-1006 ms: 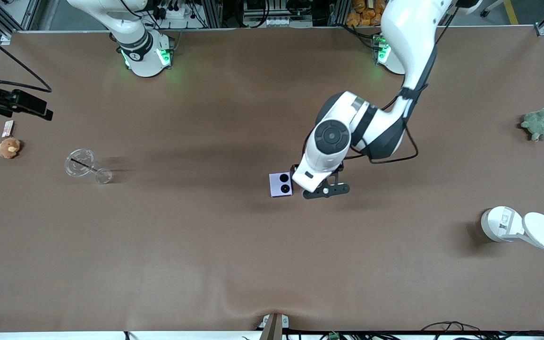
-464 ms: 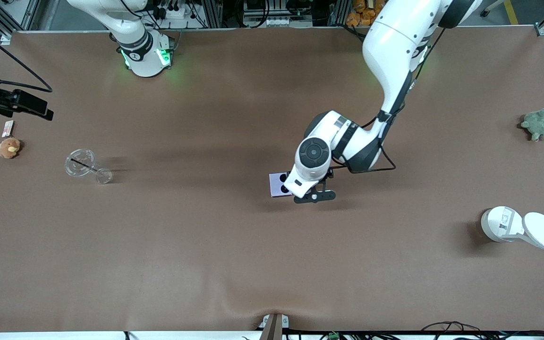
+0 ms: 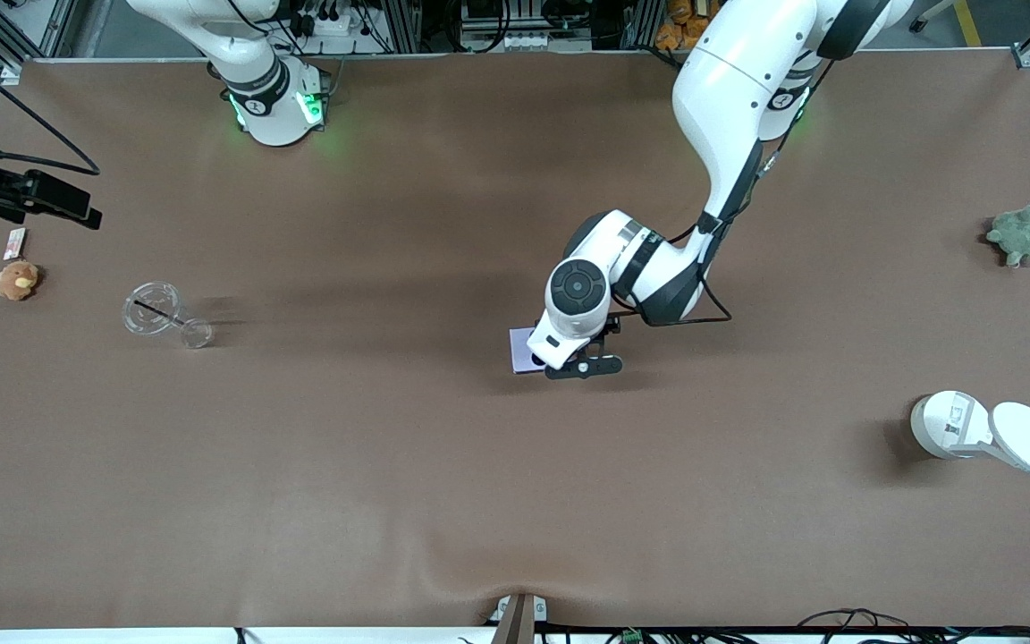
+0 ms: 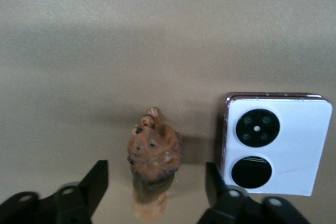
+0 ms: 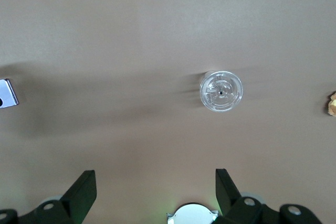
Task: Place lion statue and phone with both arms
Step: 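Carry the lion toward the white lamp while the right gripper reaches out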
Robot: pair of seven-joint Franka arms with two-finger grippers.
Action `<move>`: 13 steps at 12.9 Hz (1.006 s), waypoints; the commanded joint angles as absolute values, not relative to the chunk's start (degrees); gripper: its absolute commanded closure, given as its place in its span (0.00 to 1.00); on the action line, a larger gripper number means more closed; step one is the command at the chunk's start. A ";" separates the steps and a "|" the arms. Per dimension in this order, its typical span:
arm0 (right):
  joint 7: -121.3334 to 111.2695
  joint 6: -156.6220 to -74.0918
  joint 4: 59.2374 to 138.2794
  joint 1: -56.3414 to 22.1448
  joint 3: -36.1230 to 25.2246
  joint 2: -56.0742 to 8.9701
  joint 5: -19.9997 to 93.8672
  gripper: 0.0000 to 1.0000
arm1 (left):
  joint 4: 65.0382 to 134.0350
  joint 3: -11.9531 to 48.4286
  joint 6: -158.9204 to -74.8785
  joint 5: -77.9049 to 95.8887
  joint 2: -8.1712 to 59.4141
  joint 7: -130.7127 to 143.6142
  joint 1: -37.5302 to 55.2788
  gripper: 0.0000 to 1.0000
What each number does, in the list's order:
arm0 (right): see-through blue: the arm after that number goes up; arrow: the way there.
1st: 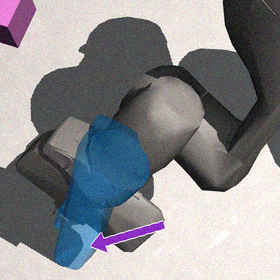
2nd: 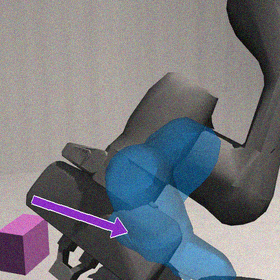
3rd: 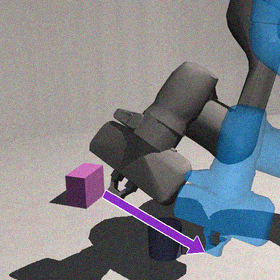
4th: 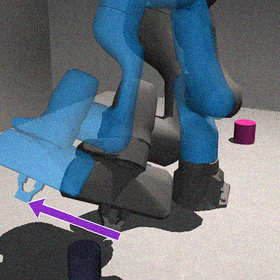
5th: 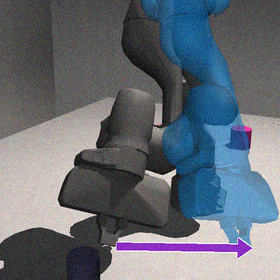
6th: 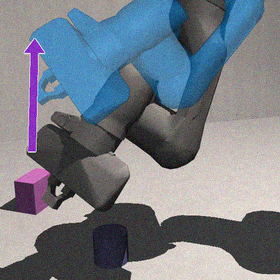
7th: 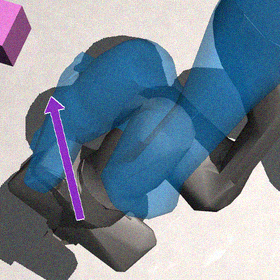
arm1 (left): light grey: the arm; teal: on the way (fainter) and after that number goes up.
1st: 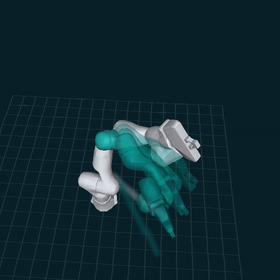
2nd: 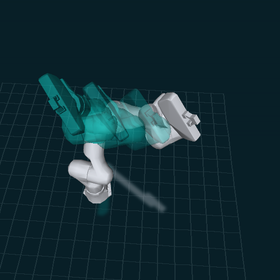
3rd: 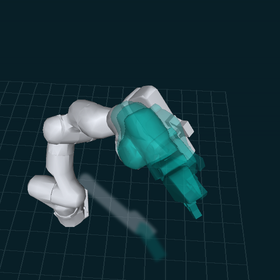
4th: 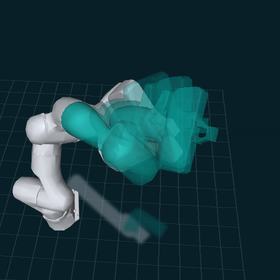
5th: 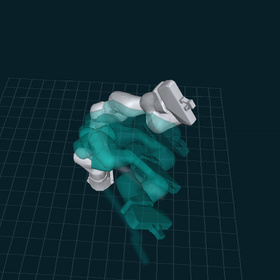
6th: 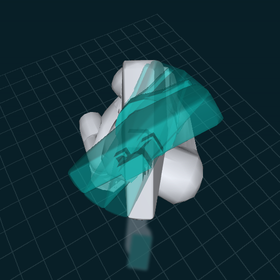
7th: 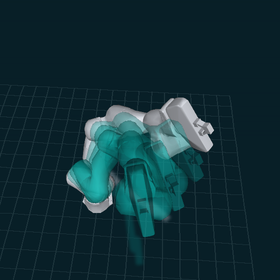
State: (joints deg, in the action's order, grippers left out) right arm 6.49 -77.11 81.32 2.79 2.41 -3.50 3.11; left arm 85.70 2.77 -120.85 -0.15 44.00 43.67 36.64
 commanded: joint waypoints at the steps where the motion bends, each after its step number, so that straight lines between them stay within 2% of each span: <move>1: 6.24 -77.26 80.77 3.25 2.64 -3.69 3.52 0.00 | 84.90 2.55 -121.03 -1.32 44.47 44.74 36.65 1.00; 6: 6.24 -77.26 80.68 2.81 2.64 -3.78 3.52 0.00 | 84.20 1.50 -119.71 -1.41 40.88 44.30 34.99 1.00; 10: 6.15 -77.26 80.68 1.76 2.81 -3.87 3.52 0.00 | 84.11 0.79 -116.38 -2.98 35.08 39.57 25.69 1.00; 13: 6.24 -77.26 80.60 -2.71 2.81 -5.10 3.52 0.00 | 84.37 0.79 -115.49 -5.62 34.80 31.50 18.30 1.00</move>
State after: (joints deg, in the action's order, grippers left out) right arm 6.33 -77.33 81.32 0.14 2.86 -4.15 3.19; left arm 83.08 0.14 -115.99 -3.69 35.22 34.93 21.53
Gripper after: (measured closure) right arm 0.000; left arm 0.626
